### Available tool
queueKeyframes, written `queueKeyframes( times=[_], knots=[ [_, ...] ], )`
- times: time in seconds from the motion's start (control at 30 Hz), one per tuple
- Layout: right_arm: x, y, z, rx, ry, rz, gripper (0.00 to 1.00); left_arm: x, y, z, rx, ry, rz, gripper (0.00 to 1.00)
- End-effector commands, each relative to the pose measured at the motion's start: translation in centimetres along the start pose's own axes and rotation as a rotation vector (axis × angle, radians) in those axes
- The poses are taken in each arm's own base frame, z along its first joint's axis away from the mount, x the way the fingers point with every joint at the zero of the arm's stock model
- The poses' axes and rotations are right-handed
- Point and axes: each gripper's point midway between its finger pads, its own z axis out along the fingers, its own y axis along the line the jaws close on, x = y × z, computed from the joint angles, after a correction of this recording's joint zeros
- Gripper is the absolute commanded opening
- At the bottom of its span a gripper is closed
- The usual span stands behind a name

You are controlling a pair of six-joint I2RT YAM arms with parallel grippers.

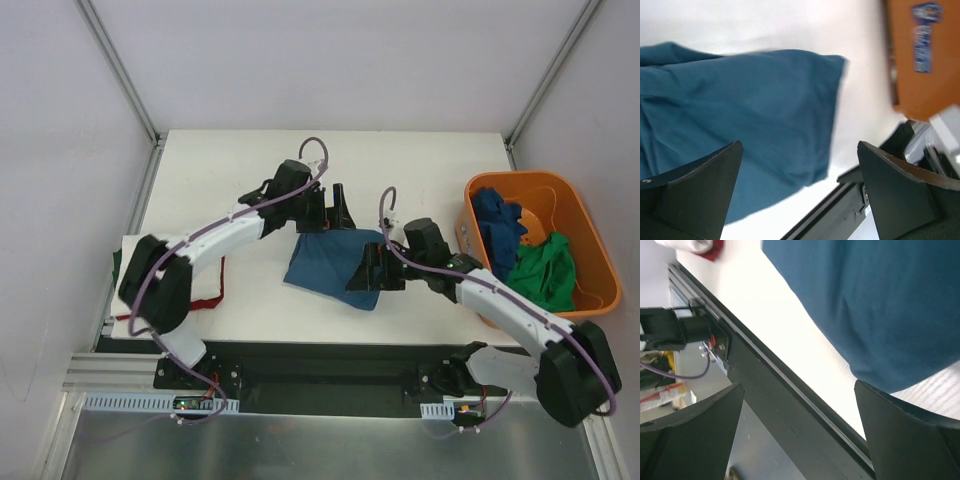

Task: Fold and stack the t-shirts
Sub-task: Smooth out wrinkles on the folded tshirt

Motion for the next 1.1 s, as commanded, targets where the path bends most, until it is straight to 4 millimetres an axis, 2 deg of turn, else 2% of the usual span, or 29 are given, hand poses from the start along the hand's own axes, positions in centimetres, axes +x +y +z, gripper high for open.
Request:
queueKeyframes(
  times=[0.0, 0.03, 0.13, 0.2, 0.23, 0.27, 0.37, 0.43, 0.5, 0.53, 0.63, 0.73, 0.83, 0.97, 1.03, 1.07],
  knots=[
    [-3.1, 1.0, -2.7, 0.079, -0.159, 0.0, 0.97, 0.6, -2.8, -4.1, 0.021, -0.098, 0.101, 0.99],
    [-4.4, 1.1, -3.1, 0.099, -0.2, 0.002, 0.97, 0.8, -3.2, -5.0, 0.029, -0.117, 0.097, 0.99],
    [-6.9, 0.8, -3.5, 0.11, -0.263, 0.037, 0.97, 3.4, -1.5, -5.0, -0.003, -0.088, 0.071, 0.99],
    [-9.2, 0.1, -3.3, 0.112, -0.307, 0.079, 0.97, 4.2, -0.9, -4.8, -0.01, -0.079, 0.055, 0.99],
    [-9.7, 0.0, -3.0, 0.094, -0.303, 0.094, 0.97, 4.9, -0.1, -4.5, -0.027, -0.07, 0.035, 0.99],
    [-11.2, -0.4, -2.6, 0.082, -0.324, 0.102, 0.97, 5.2, 0.3, -4.3, -0.04, -0.068, 0.021, 0.99],
    [-13.0, -1.0, -1.6, 0.084, -0.324, 0.107, 0.97, 6.5, 1.5, -3.2, -0.052, -0.031, -0.011, 0.99],
    [-14.3, -2.6, -0.2, 0.139, -0.317, 0.113, 0.97, 7.6, 2.4, -2.5, -0.065, 0.011, -0.034, 0.99],
    [-15.0, -4.7, 1.2, 0.201, -0.303, 0.138, 0.97, 8.5, 3.1, -1.9, -0.081, 0.037, -0.051, 0.99],
    [-15.3, -6.4, 1.4, 0.254, -0.317, 0.164, 0.97, 9.3, 3.8, -1.8, -0.094, 0.054, -0.062, 0.99],
    [-15.1, -9.9, 2.3, 0.333, -0.299, 0.228, 0.97, 11.2, 5.4, -1.3, -0.125, 0.1, -0.094, 0.99],
    [-14.4, -12.2, 3.1, 0.387, -0.274, 0.242, 0.97, 13.1, 6.9, -0.9, -0.152, 0.146, -0.134, 0.99],
    [-13.9, -13.7, 3.9, 0.423, -0.245, 0.245, 0.97, 14.9, 7.5, -0.8, -0.148, 0.189, -0.169, 0.99],
    [-14.2, -14.2, 3.9, 0.433, -0.241, 0.229, 0.97, 15.5, 7.2, -1.4, -0.141, 0.188, -0.176, 0.99],
    [-14.6, -13.5, 3.7, 0.411, -0.241, 0.201, 0.97, 15.4, 6.3, -2.0, -0.122, 0.163, -0.153, 0.99],
    [-15.3, -12.4, 3.1, 0.384, -0.263, 0.179, 0.97, 15.3, 5.8, -2.2, -0.112, 0.154, -0.14, 0.99]
  ],
)
